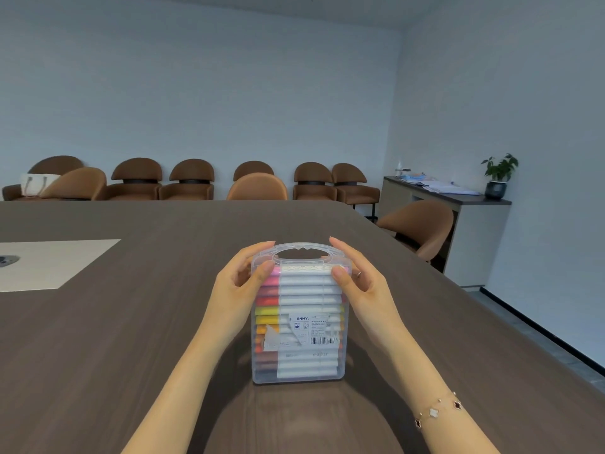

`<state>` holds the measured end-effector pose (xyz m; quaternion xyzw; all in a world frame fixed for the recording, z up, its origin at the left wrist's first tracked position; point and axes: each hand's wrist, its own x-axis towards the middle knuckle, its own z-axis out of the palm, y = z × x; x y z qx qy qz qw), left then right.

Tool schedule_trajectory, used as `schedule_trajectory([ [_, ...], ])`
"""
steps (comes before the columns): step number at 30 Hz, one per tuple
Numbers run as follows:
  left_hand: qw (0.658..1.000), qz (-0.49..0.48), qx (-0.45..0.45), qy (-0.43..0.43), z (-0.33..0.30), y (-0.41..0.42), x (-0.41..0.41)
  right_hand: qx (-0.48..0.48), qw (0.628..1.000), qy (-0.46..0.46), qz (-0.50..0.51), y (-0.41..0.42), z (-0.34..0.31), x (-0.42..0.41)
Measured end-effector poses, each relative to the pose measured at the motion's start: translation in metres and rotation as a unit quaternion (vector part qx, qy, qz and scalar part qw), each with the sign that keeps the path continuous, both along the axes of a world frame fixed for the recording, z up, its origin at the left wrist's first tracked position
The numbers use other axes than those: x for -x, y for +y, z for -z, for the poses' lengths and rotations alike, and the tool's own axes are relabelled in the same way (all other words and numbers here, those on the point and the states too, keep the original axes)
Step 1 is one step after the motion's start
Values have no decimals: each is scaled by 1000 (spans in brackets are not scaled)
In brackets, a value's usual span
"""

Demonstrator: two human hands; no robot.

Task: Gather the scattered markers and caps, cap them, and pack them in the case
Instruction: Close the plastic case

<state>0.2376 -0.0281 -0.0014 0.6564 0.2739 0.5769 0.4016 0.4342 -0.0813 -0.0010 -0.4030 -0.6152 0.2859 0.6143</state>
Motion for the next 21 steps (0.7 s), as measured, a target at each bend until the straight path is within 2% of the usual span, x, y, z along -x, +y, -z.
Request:
schedule_trajectory([
  [21,1000,6,-20,-15,8,3,-5,-17,999,41,6,8,9,2],
])
